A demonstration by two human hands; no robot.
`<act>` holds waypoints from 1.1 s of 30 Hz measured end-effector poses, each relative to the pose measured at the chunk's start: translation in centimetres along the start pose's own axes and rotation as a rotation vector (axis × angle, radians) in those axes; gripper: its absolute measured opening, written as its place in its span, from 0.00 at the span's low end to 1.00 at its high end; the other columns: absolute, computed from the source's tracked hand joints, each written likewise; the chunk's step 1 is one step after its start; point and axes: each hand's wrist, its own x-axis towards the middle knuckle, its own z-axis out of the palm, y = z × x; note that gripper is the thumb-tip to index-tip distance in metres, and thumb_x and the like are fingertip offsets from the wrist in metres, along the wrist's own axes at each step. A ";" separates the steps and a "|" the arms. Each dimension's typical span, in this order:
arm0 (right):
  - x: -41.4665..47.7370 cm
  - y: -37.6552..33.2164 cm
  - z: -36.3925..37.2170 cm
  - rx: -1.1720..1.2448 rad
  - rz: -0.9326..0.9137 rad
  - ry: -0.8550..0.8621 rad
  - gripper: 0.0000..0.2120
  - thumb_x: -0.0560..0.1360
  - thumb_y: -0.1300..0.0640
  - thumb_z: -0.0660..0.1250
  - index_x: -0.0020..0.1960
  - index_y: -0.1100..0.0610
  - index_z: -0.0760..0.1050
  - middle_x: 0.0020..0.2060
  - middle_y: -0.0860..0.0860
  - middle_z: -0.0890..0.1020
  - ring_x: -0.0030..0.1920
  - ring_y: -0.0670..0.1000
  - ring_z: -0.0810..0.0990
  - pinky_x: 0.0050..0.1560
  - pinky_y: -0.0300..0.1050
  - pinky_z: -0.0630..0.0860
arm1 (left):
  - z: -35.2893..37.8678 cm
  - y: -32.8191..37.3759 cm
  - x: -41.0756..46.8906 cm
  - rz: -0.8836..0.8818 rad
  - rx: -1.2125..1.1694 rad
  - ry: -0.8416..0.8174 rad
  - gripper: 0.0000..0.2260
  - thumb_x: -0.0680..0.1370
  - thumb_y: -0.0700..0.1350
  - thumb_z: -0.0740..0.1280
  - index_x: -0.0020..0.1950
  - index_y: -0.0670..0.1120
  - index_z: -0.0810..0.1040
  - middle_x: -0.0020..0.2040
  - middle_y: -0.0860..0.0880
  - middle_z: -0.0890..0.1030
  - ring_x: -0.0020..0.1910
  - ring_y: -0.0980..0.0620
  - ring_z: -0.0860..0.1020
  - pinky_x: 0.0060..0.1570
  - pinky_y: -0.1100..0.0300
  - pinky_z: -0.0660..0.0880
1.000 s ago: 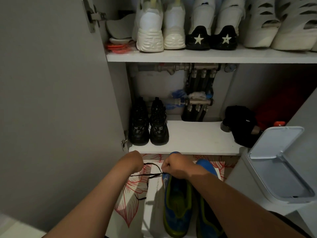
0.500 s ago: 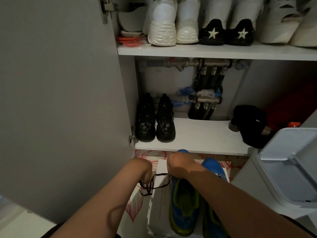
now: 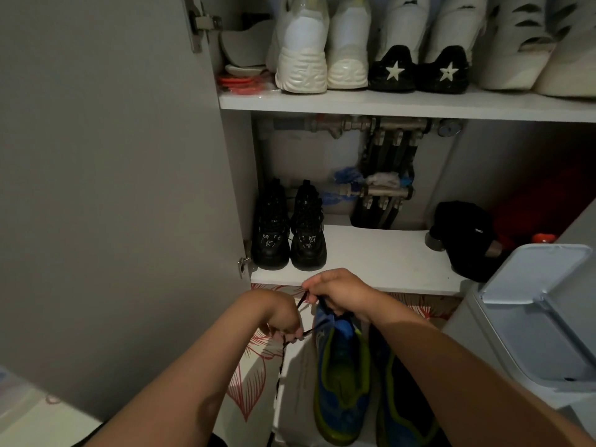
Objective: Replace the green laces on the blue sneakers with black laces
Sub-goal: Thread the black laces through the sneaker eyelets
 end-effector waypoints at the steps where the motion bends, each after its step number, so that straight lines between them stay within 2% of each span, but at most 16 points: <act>1: -0.4 -0.3 -0.1 0.038 -0.019 -0.001 0.07 0.78 0.63 0.67 0.52 0.56 0.82 0.36 0.52 0.85 0.21 0.45 0.63 0.22 0.35 0.59 | -0.1 0.3 -0.3 0.031 -0.088 -0.012 0.08 0.80 0.39 0.61 0.50 0.49 0.79 0.47 0.52 0.80 0.44 0.51 0.79 0.39 0.61 0.74; 4: -1.6 -1.3 -0.4 0.119 -0.063 0.011 0.08 0.78 0.65 0.65 0.54 0.57 0.78 0.40 0.55 0.86 0.21 0.46 0.62 0.22 0.36 0.58 | -0.1 0.9 -1.1 0.143 -0.309 0.094 0.12 0.79 0.34 0.60 0.58 0.43 0.79 0.52 0.46 0.80 0.48 0.50 0.78 0.44 0.59 0.74; 5: -1.9 -1.6 -0.4 0.134 -0.078 0.020 0.07 0.78 0.66 0.65 0.54 0.57 0.76 0.41 0.55 0.86 0.21 0.46 0.61 0.23 0.36 0.57 | 0.0 1.2 -1.4 0.177 -0.408 0.146 0.13 0.79 0.32 0.60 0.57 0.43 0.78 0.51 0.45 0.80 0.48 0.50 0.77 0.45 0.59 0.74; 8: -3.2 -1.9 -0.8 0.117 -0.110 0.049 0.06 0.78 0.66 0.64 0.52 0.57 0.71 0.39 0.54 0.86 0.22 0.48 0.61 0.24 0.39 0.57 | -0.1 2.2 -2.1 0.258 -0.794 0.266 0.15 0.76 0.30 0.55 0.46 0.46 0.78 0.43 0.45 0.77 0.46 0.48 0.75 0.45 0.57 0.71; 10: -4.0 -1.9 -0.9 0.082 -0.121 0.060 0.05 0.80 0.65 0.64 0.51 0.57 0.69 0.37 0.53 0.85 0.22 0.49 0.60 0.24 0.41 0.56 | -0.2 3.0 -2.4 0.322 -1.102 0.271 0.19 0.75 0.29 0.52 0.50 0.44 0.79 0.41 0.45 0.78 0.41 0.48 0.75 0.42 0.57 0.71; 12: -4.6 -1.9 -1.1 0.041 -0.115 0.070 0.04 0.81 0.63 0.63 0.52 0.57 0.68 0.38 0.56 0.85 0.22 0.50 0.61 0.24 0.42 0.57 | -0.3 3.6 -2.9 0.377 -1.363 0.267 0.16 0.79 0.32 0.54 0.57 0.42 0.78 0.46 0.44 0.81 0.38 0.48 0.76 0.39 0.56 0.72; 14: -5.3 -1.8 -1.4 -0.013 -0.099 0.064 0.04 0.81 0.62 0.62 0.54 0.58 0.68 0.39 0.55 0.86 0.21 0.50 0.63 0.23 0.41 0.60 | -0.4 4.1 -3.3 0.418 -1.480 0.303 0.09 0.82 0.38 0.58 0.56 0.42 0.77 0.50 0.43 0.83 0.43 0.46 0.79 0.41 0.55 0.75; 16: -6.0 -1.7 -1.6 -0.053 -0.086 0.061 0.08 0.81 0.61 0.63 0.59 0.58 0.68 0.45 0.55 0.87 0.21 0.50 0.66 0.22 0.39 0.64 | -0.3 4.5 -3.6 0.467 -1.448 0.405 0.09 0.84 0.40 0.59 0.55 0.42 0.78 0.53 0.43 0.84 0.49 0.47 0.82 0.47 0.55 0.78; 18: -6.7 -1.7 -1.7 -0.090 -0.085 0.092 0.10 0.81 0.59 0.64 0.61 0.55 0.68 0.49 0.60 0.85 0.21 0.50 0.70 0.23 0.40 0.68 | -0.2 4.9 -3.9 0.506 -1.342 0.516 0.09 0.84 0.40 0.59 0.55 0.43 0.79 0.51 0.44 0.85 0.51 0.47 0.83 0.49 0.57 0.80; 20: -7.2 -1.8 -1.8 -0.082 -0.101 0.138 0.10 0.81 0.57 0.64 0.61 0.53 0.69 0.50 0.61 0.84 0.22 0.50 0.74 0.24 0.42 0.71 | 0.0 5.4 -4.4 0.553 -1.250 0.608 0.09 0.83 0.40 0.61 0.54 0.45 0.81 0.47 0.47 0.86 0.47 0.51 0.84 0.45 0.61 0.80; 26: -8.1 -2.1 -2.2 -0.017 -0.158 0.285 0.11 0.81 0.59 0.62 0.62 0.52 0.69 0.59 0.50 0.78 0.30 0.51 0.79 0.28 0.42 0.75 | -0.3 6.6 -5.8 0.660 -1.225 0.771 0.07 0.81 0.39 0.65 0.50 0.47 0.82 0.38 0.50 0.85 0.34 0.57 0.81 0.36 0.65 0.79; 28: -8.4 -2.1 -2.4 -0.069 -0.244 0.384 0.16 0.80 0.62 0.63 0.65 0.48 0.69 0.64 0.48 0.76 0.35 0.51 0.81 0.32 0.40 0.77 | -0.5 6.7 -6.1 0.688 -1.102 0.800 0.07 0.81 0.41 0.65 0.49 0.49 0.83 0.34 0.51 0.83 0.30 0.58 0.78 0.32 0.66 0.76; 30: -8.8 -2.1 -2.7 -0.141 -0.374 0.429 0.25 0.78 0.63 0.64 0.70 0.43 0.66 0.67 0.46 0.73 0.40 0.51 0.81 0.43 0.44 0.81 | -0.3 6.4 -6.3 0.708 -0.866 0.779 0.08 0.80 0.44 0.66 0.45 0.51 0.84 0.31 0.53 0.80 0.29 0.59 0.75 0.32 0.65 0.74; 31: -9.0 -2.1 -2.9 -0.171 -0.437 0.409 0.29 0.78 0.63 0.64 0.72 0.39 0.64 0.64 0.46 0.75 0.38 0.50 0.80 0.43 0.44 0.80 | 0.0 6.2 -6.3 0.706 -0.739 0.744 0.08 0.80 0.45 0.67 0.43 0.51 0.84 0.31 0.53 0.80 0.29 0.58 0.75 0.32 0.64 0.74; 33: -9.4 -2.2 -3.2 -0.228 -0.514 0.324 0.30 0.78 0.63 0.64 0.71 0.35 0.65 0.51 0.43 0.79 0.33 0.45 0.78 0.38 0.36 0.76 | 0.5 5.7 -6.3 0.680 -0.529 0.666 0.11 0.79 0.47 0.68 0.38 0.54 0.84 0.32 0.53 0.81 0.29 0.57 0.75 0.33 0.63 0.73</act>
